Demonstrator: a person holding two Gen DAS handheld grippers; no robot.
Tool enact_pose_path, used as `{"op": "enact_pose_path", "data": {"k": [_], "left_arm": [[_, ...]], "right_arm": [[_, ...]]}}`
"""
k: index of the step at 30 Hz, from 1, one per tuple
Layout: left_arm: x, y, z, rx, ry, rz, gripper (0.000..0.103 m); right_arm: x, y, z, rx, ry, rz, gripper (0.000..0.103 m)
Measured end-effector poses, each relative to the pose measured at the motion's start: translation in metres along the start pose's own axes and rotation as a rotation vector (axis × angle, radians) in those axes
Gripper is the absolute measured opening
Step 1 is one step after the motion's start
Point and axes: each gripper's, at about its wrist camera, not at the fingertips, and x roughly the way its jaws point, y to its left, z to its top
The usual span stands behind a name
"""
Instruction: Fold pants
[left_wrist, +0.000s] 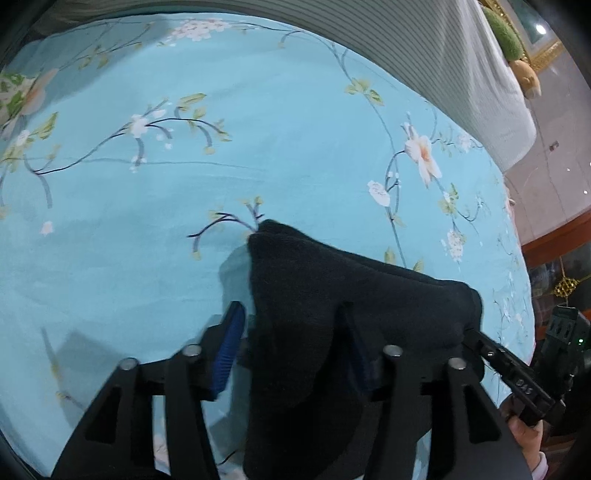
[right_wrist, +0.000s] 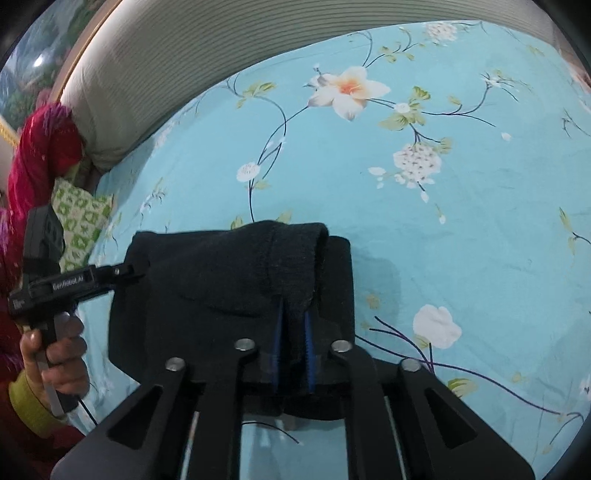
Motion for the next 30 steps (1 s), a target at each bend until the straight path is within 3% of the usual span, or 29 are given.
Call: {"op": "enact_pose_path", "data": {"k": [1,5,8,10,17,20,24,27,30], "left_arm": [[-0.003,0.002,-0.001,-0.005,0.001,0.001,0.058],[-0.014,0.011,-0.007,-0.046,0.020,-0.011,0.064],[-0.019,0.016,-0.013,-0.066,0.029,-0.026,0.068],[-0.020,0.016,-0.017,-0.073,0.043,-0.035,0.070],[-0.012,0.009,-0.030,-0.052,0.085,-0.025,0.077],[-0.005,0.009,-0.037,-0.033,0.092,-0.011,0.079],[0.001,0.009,-0.042,-0.018,0.086,-0.014,0.079],[0.007,0.010,-0.040,-0.012,0.087,-0.002,0.079],[0.014,0.009,-0.037,-0.019,0.094,-0.023,0.072]], "right_arm": [[-0.004,-0.001,0.001,0.006,-0.005,-0.009,0.036],[-0.023,-0.009,-0.001,0.069,-0.039,-0.043,0.052],[-0.029,-0.013,0.002,0.129,-0.058,0.012,0.061],[-0.029,-0.011,0.003,0.142,-0.066,0.033,0.075],[-0.001,-0.005,-0.004,0.150,0.014,0.074,0.076],[0.016,-0.010,-0.017,0.093,0.078,0.003,0.074],[0.018,-0.040,-0.028,0.191,0.068,0.121,0.068],[0.019,-0.039,-0.027,0.176,0.062,0.134,0.067],[0.020,-0.038,-0.026,0.179,0.061,0.156,0.065]]}}
